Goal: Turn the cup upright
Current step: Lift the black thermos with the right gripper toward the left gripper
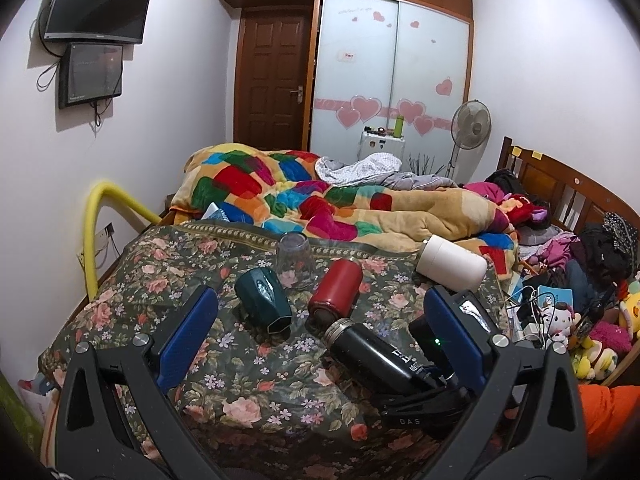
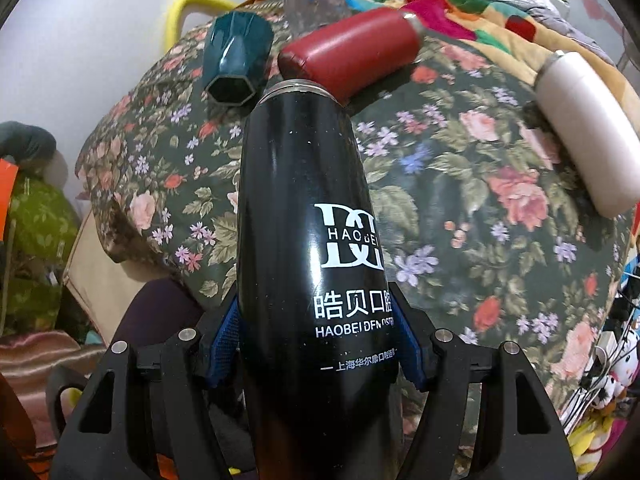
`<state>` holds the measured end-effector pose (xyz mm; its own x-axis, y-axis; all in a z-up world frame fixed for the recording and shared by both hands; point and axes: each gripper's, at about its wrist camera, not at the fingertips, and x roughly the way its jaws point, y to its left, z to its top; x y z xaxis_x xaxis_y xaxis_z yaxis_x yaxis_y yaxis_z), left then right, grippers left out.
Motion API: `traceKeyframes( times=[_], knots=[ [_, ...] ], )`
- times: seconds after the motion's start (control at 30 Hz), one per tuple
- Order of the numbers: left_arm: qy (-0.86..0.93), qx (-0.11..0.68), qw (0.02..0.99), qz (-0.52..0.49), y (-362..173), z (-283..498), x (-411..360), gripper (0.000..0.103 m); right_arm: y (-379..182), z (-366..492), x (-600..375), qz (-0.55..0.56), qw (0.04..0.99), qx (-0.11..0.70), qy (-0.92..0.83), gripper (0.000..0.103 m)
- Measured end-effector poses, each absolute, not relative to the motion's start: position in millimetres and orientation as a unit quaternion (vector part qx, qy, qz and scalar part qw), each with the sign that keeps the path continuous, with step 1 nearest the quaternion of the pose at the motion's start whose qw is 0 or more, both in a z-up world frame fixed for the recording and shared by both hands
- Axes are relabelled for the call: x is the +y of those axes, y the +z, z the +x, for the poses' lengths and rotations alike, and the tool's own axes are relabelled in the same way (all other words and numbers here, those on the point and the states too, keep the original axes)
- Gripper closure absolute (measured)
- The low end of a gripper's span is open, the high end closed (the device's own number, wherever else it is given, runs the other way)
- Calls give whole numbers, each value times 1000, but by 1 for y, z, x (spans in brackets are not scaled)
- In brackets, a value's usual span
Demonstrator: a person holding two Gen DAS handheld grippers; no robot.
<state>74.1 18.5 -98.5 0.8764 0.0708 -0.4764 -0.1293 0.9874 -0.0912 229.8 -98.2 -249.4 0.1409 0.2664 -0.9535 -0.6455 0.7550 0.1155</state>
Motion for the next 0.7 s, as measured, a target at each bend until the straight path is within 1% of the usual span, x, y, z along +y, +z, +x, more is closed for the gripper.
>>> traceKeyframes(
  times=[0.53,0.7],
  knots=[
    [63,290,953,-63,-122,98,18,0,-257,247,-98,-179,729,582,314,39],
    [61,308,947,-66,-129,109,15,0,-245,243,-102,-168,721,584,332,39]
  ],
)
